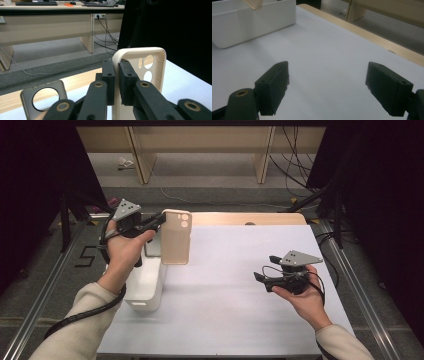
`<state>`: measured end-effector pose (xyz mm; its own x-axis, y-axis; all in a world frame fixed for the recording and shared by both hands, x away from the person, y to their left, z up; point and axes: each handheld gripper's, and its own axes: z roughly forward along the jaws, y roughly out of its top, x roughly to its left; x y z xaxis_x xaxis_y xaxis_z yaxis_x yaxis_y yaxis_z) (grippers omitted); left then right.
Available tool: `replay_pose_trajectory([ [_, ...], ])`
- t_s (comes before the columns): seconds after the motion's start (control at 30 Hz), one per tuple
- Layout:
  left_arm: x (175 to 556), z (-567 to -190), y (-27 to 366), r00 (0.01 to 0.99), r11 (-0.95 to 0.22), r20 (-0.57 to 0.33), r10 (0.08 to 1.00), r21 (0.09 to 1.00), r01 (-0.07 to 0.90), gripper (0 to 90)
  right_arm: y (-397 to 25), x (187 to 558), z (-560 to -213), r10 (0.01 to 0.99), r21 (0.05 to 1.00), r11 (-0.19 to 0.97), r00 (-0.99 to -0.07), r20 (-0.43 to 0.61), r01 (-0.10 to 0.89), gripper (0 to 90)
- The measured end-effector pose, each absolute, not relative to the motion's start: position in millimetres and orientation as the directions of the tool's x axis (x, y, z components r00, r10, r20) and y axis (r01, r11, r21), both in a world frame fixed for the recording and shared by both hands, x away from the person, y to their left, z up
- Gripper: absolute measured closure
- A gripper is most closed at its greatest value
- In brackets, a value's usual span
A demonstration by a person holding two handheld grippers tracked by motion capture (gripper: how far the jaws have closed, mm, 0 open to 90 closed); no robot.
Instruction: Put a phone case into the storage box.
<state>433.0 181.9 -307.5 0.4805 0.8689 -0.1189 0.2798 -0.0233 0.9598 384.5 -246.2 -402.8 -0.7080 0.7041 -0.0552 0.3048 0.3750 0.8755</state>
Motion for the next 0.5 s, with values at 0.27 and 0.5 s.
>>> replay_pose_trajectory([
  [0.27,434.5,-305.2,189.4,0.468,-0.018,-0.121,0.875,0.959,0.282,84.0,-247.3,385.0,-402.8,0.709,0.878,0.367,-0.704,-0.051,0.306,19.5],
  [0.5,433.9,-303.7,198.3,0.454,-0.013,-0.121,0.883,0.959,0.281,84.0,-248.1,385.3,-402.8,0.710,0.880,0.362,-0.702,-0.048,0.307,19.0],
])
